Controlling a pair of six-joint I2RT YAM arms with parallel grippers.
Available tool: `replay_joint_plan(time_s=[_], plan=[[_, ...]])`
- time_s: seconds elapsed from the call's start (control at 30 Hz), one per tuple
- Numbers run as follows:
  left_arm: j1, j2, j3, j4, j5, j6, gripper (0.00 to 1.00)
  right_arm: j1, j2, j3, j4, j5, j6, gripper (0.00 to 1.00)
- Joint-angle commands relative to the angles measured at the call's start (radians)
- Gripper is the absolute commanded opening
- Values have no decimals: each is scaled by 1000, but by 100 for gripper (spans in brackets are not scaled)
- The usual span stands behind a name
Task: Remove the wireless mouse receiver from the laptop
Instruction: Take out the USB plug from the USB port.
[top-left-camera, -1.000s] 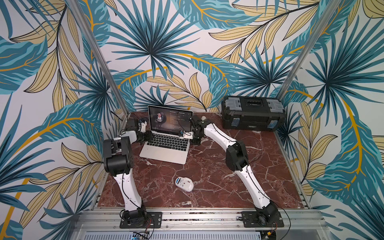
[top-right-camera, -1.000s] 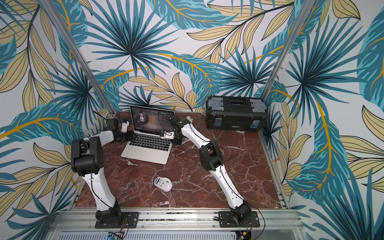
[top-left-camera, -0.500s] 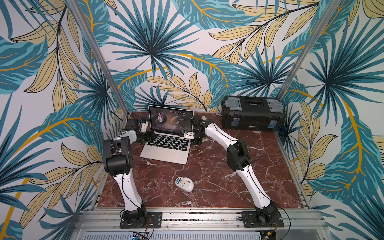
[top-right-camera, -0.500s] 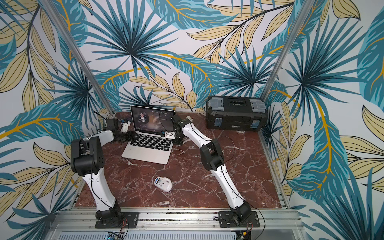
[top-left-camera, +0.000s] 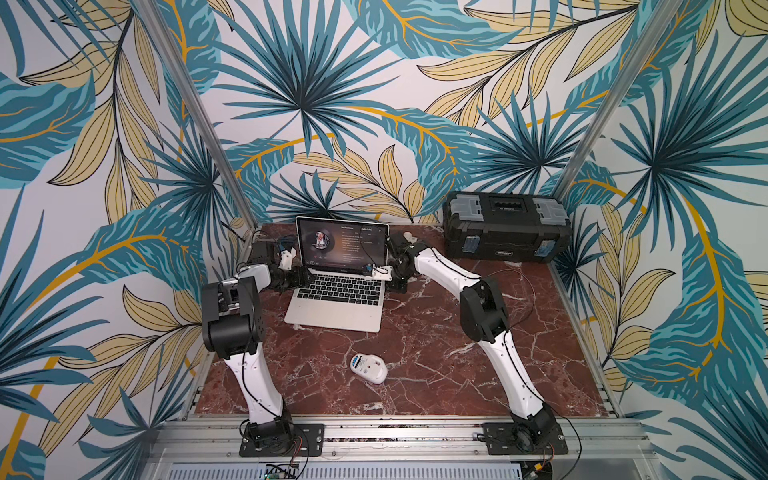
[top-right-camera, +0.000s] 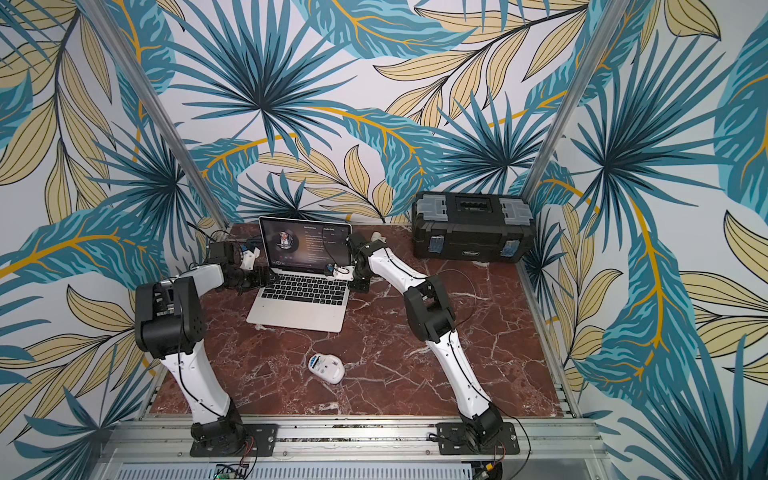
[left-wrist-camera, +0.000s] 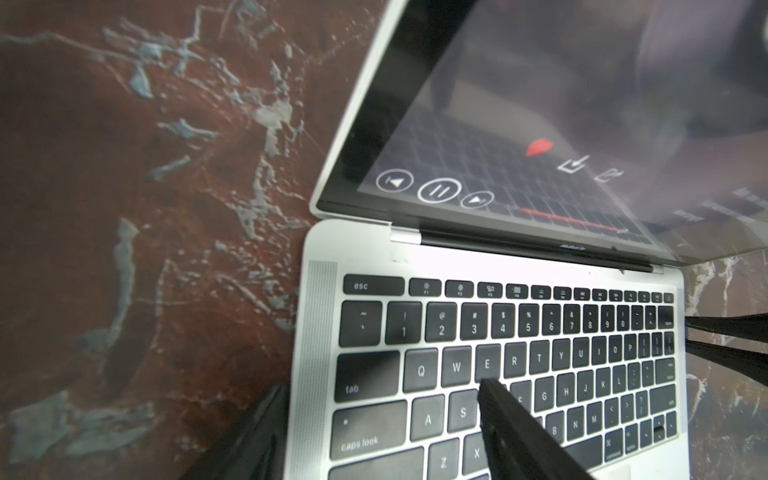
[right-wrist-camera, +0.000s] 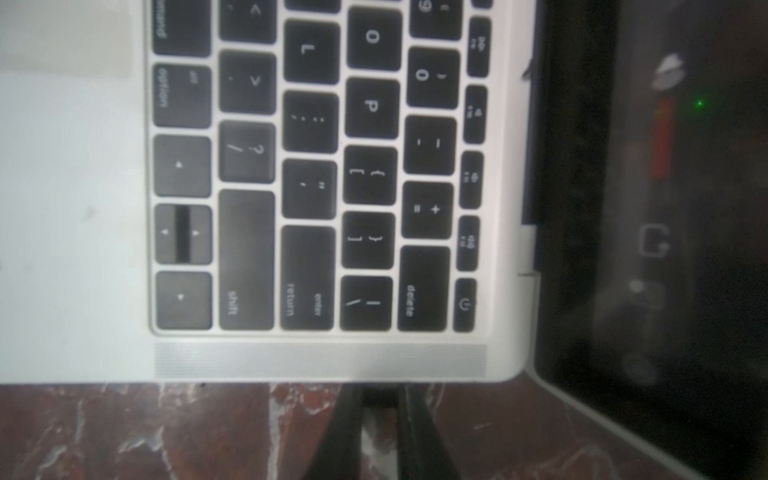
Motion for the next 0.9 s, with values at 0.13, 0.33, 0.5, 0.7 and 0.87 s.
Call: replay_joint_plan(time_s=[0.13, 0.33, 0.5, 0.7, 0.87], plan=[[2, -43, -21, 10, 52, 2, 75, -17, -73, -131, -1, -20, -34, 0], [3, -89, -55, 24, 39, -3, 75, -22, -113, -214, 19, 3, -44, 0], [3, -157, -116, 74, 33, -63, 75, -37, -137, -259, 39, 22, -26, 0], [3, -296, -259, 213, 24, -212, 73, -43, -187, -326, 76, 38, 9, 0], [-11, -473, -440, 334, 31, -309, 73, -52, -240, -415, 117, 44, 39, 0]])
